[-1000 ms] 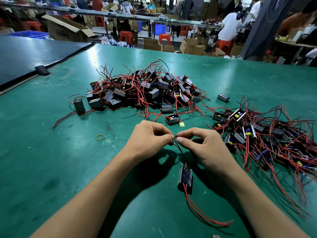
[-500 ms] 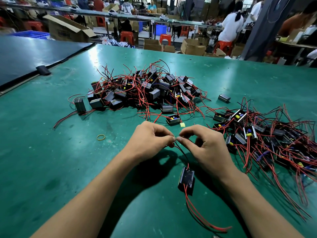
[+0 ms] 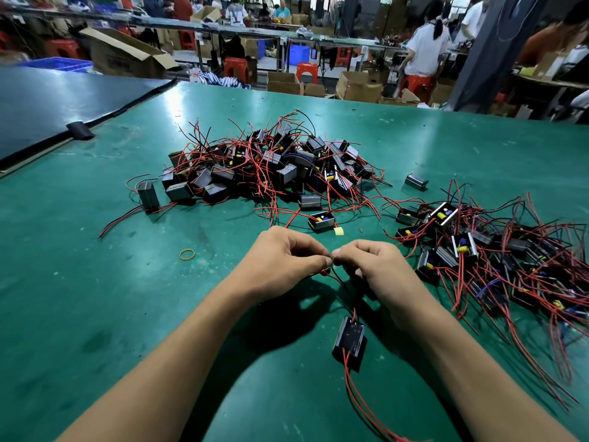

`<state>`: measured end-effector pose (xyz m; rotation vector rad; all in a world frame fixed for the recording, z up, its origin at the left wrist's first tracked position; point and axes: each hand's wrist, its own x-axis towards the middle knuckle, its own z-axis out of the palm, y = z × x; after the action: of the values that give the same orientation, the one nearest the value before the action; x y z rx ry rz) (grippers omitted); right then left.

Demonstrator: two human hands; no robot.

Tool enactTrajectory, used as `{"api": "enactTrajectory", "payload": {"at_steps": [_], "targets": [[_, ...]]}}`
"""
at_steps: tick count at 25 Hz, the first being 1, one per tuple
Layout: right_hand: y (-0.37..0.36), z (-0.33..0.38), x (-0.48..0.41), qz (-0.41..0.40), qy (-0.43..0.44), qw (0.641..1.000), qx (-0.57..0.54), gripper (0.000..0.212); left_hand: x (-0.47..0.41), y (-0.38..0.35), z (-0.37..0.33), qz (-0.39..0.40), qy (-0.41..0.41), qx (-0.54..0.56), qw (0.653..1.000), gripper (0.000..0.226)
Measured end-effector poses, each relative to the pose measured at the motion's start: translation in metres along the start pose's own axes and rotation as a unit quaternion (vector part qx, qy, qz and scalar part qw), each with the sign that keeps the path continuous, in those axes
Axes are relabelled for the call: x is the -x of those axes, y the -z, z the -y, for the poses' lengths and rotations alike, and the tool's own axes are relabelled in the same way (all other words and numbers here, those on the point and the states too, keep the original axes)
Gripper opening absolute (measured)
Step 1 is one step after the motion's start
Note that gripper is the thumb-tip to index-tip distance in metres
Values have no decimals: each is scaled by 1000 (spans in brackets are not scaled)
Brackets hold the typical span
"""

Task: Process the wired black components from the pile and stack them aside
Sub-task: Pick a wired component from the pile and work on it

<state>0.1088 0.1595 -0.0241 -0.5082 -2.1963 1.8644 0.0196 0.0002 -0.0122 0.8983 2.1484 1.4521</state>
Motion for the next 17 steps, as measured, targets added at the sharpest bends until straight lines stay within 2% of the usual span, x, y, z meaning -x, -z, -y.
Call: {"api": "enactTrajectory", "payload": {"at_steps": [3, 6, 8, 14, 17], "targets": [[2, -1, 4, -15, 121, 989, 82, 3, -1, 2, 3, -4, 1, 9, 1000, 8], [7, -6, 4, -23, 242, 956, 166, 14, -1, 4, 4, -1, 2, 13, 1000, 8], [9, -7, 3, -27, 285, 934, 213, 16, -1, 5, 5, 1, 1, 12, 1000, 9], [9, -5, 4, -31, 261, 942, 209, 6, -1, 7, 5, 15, 4, 20, 1000, 8], [9, -5, 4, -21, 193, 964, 179, 4, 0, 7, 5, 14, 4, 23, 1000, 7]]}}
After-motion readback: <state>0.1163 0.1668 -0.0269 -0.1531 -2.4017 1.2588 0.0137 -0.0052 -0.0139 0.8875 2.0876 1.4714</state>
